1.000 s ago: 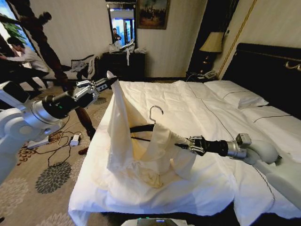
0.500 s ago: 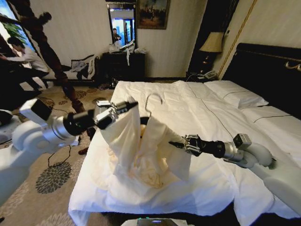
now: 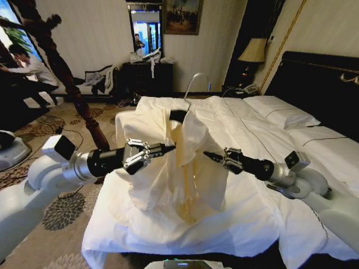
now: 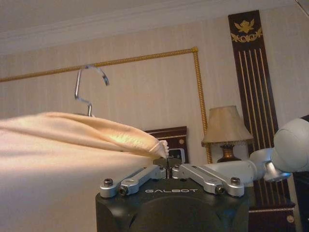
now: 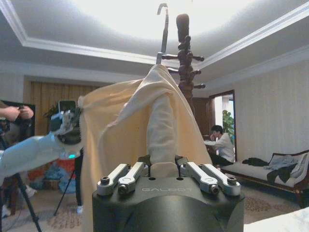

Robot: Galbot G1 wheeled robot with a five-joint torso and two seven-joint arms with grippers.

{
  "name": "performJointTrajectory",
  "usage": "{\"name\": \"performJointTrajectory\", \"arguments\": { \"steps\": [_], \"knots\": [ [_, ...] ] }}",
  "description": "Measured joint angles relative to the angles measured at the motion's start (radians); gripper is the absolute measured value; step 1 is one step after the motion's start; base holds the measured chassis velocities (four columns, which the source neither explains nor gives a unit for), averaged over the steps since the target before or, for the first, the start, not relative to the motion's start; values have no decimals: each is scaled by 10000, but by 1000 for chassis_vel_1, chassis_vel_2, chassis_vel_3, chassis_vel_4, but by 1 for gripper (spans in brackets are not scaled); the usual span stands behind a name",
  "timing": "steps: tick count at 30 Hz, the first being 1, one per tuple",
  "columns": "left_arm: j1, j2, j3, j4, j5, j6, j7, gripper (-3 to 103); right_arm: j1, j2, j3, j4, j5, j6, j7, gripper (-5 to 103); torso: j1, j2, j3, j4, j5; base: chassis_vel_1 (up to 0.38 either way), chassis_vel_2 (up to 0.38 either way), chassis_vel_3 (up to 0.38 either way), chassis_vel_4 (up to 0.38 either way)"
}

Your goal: Pick up the clothes from the bed and hang them on the clothes hanger.

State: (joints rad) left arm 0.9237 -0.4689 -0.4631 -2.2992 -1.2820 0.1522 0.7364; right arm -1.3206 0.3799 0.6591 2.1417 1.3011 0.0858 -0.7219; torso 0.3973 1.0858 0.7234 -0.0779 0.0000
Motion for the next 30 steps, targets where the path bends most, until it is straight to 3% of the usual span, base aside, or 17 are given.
{"name": "performJointTrajectory", "arguments": {
  "steps": [9, 22, 26, 27, 29, 30],
  "knots": [
    [-89, 33, -168, 6, -56, -19, 31, 0, -36, 122, 23, 131, 331, 62, 134, 21, 1, 0, 0, 0, 0, 0, 0, 0, 0],
    [-57, 71, -586, 148, -314, -164, -233, 0, -170, 233, -15, 109, -39, 66, -17, 21, 0, 0, 0, 1, 0, 0, 0, 0, 0],
    [110, 64, -590, -2, -340, -211, -42, 16, -169, 183, 47, 113, 27, 68, -22, 21, 0, 0, 0, 0, 0, 0, 0, 0, 0],
    [152, 93, -610, -6, -319, -237, 272, 16, -169, 170, 53, 117, 58, 70, -23, 21, 0, 0, 0, 0, -1, 0, 0, 0, 0],
    [173, 239, -657, 153, -53, -356, 1034, 26, -173, 171, 57, 166, 197, 72, -15, 21, 0, 0, 0, 1, 0, 0, 0, 0, 0],
    [173, 239, -657, 153, -53, -356, 1034, 26, -173, 171, 57, 166, 197, 72, -15, 21, 0, 0, 0, 1, 0, 0, 0, 0, 0]
  ]
}}
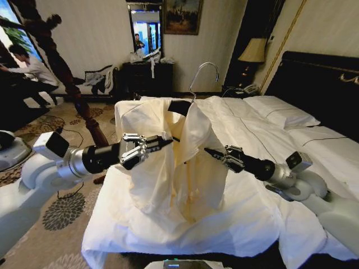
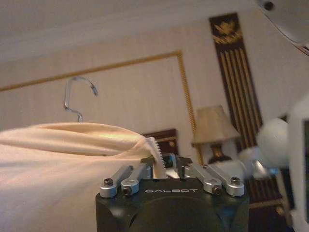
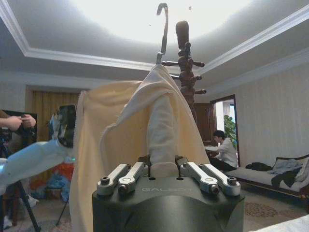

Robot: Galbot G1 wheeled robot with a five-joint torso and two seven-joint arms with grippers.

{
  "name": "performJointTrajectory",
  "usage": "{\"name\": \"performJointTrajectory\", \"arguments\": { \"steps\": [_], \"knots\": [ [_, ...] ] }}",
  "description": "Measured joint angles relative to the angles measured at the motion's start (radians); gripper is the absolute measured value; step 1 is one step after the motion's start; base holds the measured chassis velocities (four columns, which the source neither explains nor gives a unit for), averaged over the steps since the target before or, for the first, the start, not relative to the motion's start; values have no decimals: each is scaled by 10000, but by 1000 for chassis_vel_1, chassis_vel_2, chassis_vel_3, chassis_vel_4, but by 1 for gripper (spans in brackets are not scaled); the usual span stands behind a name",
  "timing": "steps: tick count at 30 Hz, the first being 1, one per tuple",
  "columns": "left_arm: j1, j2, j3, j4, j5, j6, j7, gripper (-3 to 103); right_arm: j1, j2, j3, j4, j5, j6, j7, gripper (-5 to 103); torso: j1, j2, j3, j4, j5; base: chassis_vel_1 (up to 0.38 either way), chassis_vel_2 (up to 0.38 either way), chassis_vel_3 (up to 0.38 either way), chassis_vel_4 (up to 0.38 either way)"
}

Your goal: Pick up the clothes from the bed and hang them on the clothes hanger.

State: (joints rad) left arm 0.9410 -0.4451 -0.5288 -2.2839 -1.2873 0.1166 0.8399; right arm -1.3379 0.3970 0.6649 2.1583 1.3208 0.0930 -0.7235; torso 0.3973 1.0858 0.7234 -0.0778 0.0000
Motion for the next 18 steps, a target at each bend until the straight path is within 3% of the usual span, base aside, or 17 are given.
{"name": "performJointTrajectory", "arguments": {
  "steps": [2, 6, 10, 11, 13, 15, 16, 18],
  "knots": [
    [-4, 114, -32, 146, 211, -44, 456, 38, -18, 26, 0, 66, 181, 3, 52, 21, 0, 0, 0, 0, -2, 0, 0, 0, 0],
    [-21, 222, -138, 377, 663, -46, 1112, 48, -25, 71, 1, 124, 458, 40, 118, 21, 0, 0, 0, 0, 1, 0, 0, 0, 0],
    [-51, 287, -350, 944, 1714, -35, 2423, 70, -35, 155, 1, 245, 1005, 151, 231, 21, 0, 0, 0, 0, -2, 0, 0, 0, 0],
    [-51, 287, -350, 944, 1714, -35, 2423, 70, -35, 155, 1, 245, 1005, 151, 231, 21, 0, 0, 0, 0, -2, 0, 0, 0, 0],
    [-138, 292, -485, 1203, 1983, 1, 3026, 76, -36, 182, 12, 297, 1274, 208, 292, 21, 0, 0, 0, 0, -1, 0, 0, 0, 0],
    [-244, 293, -601, 1288, 1795, 58, 3227, 86, -35, 196, 32, 279, 1318, 237, 294, 21, 0, 0, 0, 0, -2, 0, 0, 0, 0],
    [-244, 293, -601, 1288, 1795, 58, 3227, 86, -35, 196, 32, 279, 1318, 237, 294, 21, 0, 0, 0, 0, -2, 0, 0, 0, 0],
    [-455, 291, -915, 1319, 1081, 108, 3051, 96, -55, 234, 35, 124, 1192, 266, 223, 21, 0, 0, 0, 0, 0, 0, 0, 0, 0]
  ]
}}
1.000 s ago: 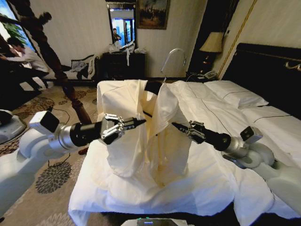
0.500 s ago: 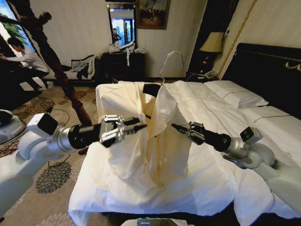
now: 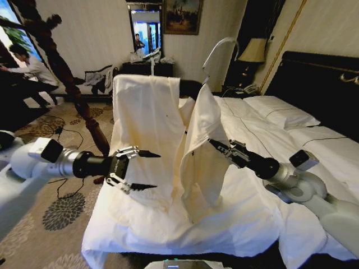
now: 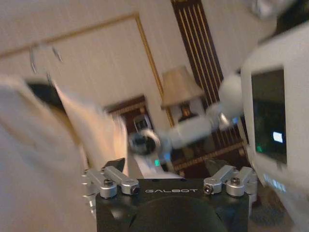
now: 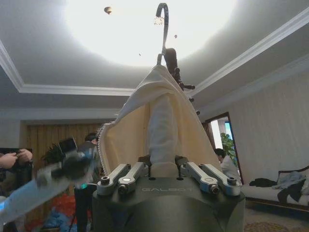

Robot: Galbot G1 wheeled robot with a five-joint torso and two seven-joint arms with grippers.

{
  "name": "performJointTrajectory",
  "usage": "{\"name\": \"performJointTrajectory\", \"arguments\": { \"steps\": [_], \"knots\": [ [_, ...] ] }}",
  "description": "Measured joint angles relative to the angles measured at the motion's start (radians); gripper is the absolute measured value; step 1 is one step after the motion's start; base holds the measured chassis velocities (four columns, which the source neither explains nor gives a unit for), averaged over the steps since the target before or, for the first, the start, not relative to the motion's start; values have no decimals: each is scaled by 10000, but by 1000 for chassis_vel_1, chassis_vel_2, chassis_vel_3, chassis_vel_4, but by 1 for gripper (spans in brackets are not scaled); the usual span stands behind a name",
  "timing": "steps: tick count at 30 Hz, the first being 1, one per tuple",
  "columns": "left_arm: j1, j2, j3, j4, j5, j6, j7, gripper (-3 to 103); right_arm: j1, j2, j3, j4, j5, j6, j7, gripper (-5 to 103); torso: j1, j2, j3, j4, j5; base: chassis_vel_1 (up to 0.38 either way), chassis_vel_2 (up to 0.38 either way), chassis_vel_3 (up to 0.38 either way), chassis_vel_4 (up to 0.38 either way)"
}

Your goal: Pick up the clothes from the bed and hang them on the clothes hanger.

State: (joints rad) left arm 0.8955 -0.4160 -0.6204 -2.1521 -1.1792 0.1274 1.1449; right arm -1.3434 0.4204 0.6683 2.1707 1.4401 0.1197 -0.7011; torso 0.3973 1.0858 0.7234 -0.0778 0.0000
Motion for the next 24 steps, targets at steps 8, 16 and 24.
{"name": "performJointTrajectory", "arguments": {
  "steps": [8, 16, 24],
  "knots": [
    [160, 293, -1914, 1700, 1440, -1494, -1932, 100, 62, 201, -70, -222, -533, 39, -282, 21, 0, 0, 0, 0, -2, 0, 0, 0, 0],
    [1107, -111, -2649, 2005, 2207, -1982, -2118, 103, 52, 229, 40, -280, -605, 96, -349, 21, 0, 0, 0, 0, -1, 0, 0, 0, 0],
    [997, -416, -1909, 1650, 2493, -2004, -3594, 92, 2, 246, 40, -161, -819, 100, -382, 21, 0, -1, 0, -2, 0, 0, 0, 0, 0]
  ]
}}
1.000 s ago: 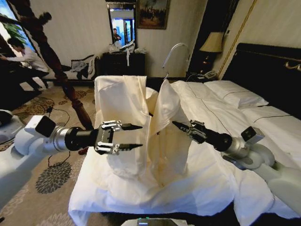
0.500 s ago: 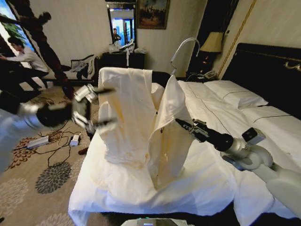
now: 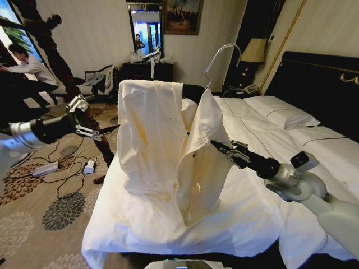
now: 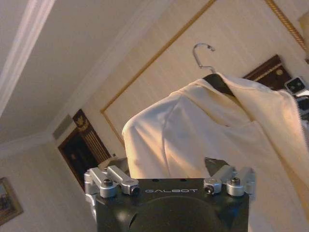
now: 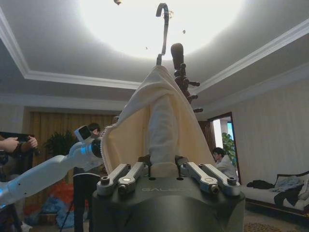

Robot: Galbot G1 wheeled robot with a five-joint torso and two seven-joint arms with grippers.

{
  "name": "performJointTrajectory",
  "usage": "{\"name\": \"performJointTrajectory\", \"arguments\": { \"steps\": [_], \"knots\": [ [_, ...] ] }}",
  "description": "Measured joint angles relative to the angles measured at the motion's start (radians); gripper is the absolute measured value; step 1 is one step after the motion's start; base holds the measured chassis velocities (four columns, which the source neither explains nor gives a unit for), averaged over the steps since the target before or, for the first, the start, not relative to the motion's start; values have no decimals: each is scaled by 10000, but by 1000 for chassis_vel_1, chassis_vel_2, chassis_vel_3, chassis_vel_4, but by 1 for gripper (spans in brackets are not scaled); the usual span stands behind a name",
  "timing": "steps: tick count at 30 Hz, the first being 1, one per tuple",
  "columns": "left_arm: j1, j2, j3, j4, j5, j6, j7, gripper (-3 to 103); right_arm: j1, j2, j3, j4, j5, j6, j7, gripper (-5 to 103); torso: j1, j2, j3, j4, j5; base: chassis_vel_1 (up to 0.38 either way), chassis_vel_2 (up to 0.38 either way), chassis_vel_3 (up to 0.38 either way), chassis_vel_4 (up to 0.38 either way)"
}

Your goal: Pick up the clothes from the bed and hang them on the clothes hanger.

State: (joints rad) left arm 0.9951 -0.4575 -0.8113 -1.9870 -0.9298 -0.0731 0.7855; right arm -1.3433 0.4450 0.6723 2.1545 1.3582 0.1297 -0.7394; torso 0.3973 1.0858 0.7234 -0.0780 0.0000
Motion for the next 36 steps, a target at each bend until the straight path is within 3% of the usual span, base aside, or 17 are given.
{"name": "performJointTrajectory", "arguments": {
  "steps": [4, 8, 13, 16, 18, 22, 24, 25, 27, 31, 36],
  "knots": [
    [-58, -68, 315, -178, 33, 47, -233, 70, -74, 12, 14, 63, -167, 3, -101, 21, 1, 1, 0, 1, 0, 0, 0, 0, 0],
    [-92, -45, 443, -290, -2, 143, -243, 68, -77, 15, 20, 99, -204, 3, -114, 21, 0, 0, 0, 1, 0, 0, 0, 0, 0],
    [-114, -15, 552, -408, -10, 212, -413, 76, -71, 20, 21, 118, -273, 3, -128, 21, 0, 0, 0, 1, 0, 0, 0, 0, 0],
    [-84, -6, 535, -466, -36, 214, -685, 61, -83, 51, 21, 134, -288, 4, -132, 21, 0, 1, 0, 1, 0, 0, 0, 0, 0],
    [-68, -2, 504, -473, -56, 212, -735, 61, -93, 59, 23, 134, -289, 4, -133, 21, 0, 0, 0, 1, 0, 0, 0, 0, 0],
    [-5, 17, 336, -473, -109, 196, -743, 45, -100, 75, 30, 80, -290, 13, -134, 21, 0, 1, 0, 1, 0, 0, 0, 0, 0],
    [40, 27, 236, -460, -124, 178, -674, 40, -96, 74, 34, 35, -289, 21, -135, 21, 0, 1, 0, 1, 0, 0, 0, 0, 0],
    [84, 34, 151, -447, -128, 171, -597, 29, -86, 66, 38, -11, -284, 27, -137, 21, -1, 1, 0, 1, 0, 0, 0, 0, 0],
    [116, 35, 95, -438, -128, 169, -546, 29, -76, 56, 39, -37, -279, 30, -140, 21, 0, 0, 0, 1, 0, 0, 0, 0, 0],
    [347, 48, -291, -366, -142, 163, -128, 7, 3, 21, 51, -244, -234, 46, -143, 21, 0, 1, 0, 2, 0, 0, 0, 0, 0],
    [395, 134, -486, -233, -172, 171, 134, 0, -3, 21, 56, -354, -241, 74, -156, 21, 0, 1, 0, 2, 0, 0, 0, 0, 0]
  ]
}}
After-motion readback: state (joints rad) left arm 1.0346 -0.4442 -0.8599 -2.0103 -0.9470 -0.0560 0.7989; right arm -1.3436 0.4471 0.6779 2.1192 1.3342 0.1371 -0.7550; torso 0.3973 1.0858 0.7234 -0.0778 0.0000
